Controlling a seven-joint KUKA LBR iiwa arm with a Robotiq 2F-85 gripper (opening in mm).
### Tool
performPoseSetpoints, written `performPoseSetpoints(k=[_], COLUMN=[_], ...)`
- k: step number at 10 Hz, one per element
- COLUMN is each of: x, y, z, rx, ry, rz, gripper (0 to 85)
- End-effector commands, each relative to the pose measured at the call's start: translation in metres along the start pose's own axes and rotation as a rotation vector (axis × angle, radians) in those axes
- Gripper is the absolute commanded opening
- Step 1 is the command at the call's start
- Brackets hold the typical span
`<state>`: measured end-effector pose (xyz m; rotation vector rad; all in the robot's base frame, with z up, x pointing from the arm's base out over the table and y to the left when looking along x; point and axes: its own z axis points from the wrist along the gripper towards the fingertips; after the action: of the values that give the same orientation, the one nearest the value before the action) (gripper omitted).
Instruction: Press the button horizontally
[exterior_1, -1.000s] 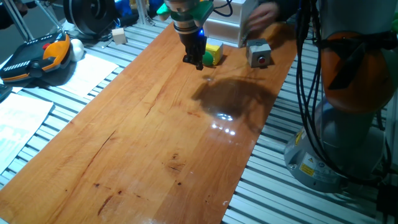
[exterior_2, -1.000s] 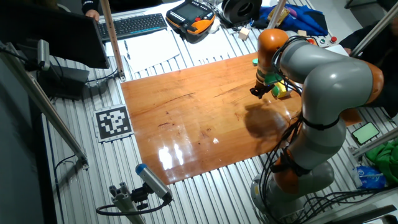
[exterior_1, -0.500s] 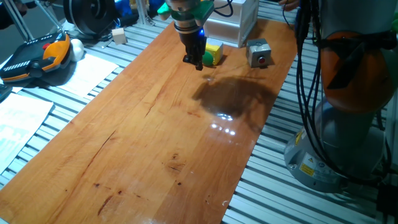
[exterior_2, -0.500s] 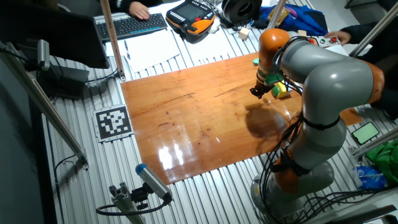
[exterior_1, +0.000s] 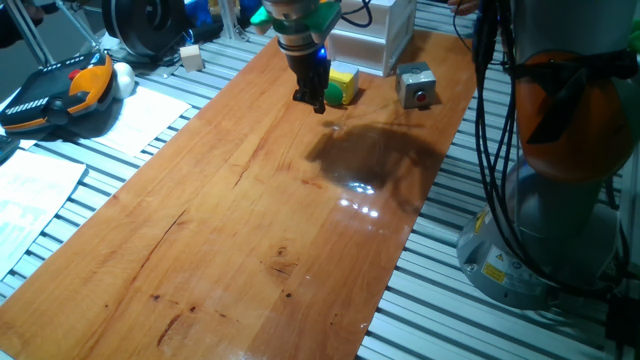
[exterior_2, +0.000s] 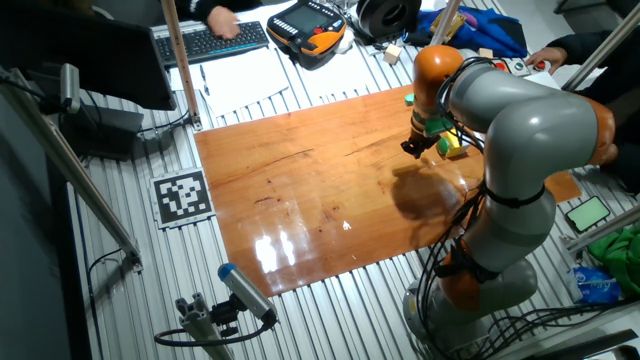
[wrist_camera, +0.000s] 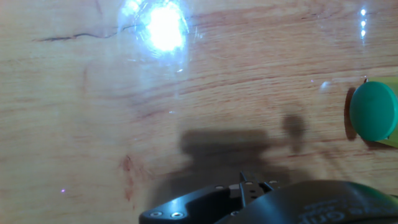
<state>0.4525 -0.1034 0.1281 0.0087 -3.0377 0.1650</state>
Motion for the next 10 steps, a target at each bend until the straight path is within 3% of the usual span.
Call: performPoseSetpoints(k=[1,10], x=[-0.0001,-0.0001], y=[-0.0001,-0.0011], z=[0.0002,-0.0003], rx=[0.000,0.003], ry=[0.005,0.017], rz=[-0.002,-0.007], gripper=[0.0,0.0])
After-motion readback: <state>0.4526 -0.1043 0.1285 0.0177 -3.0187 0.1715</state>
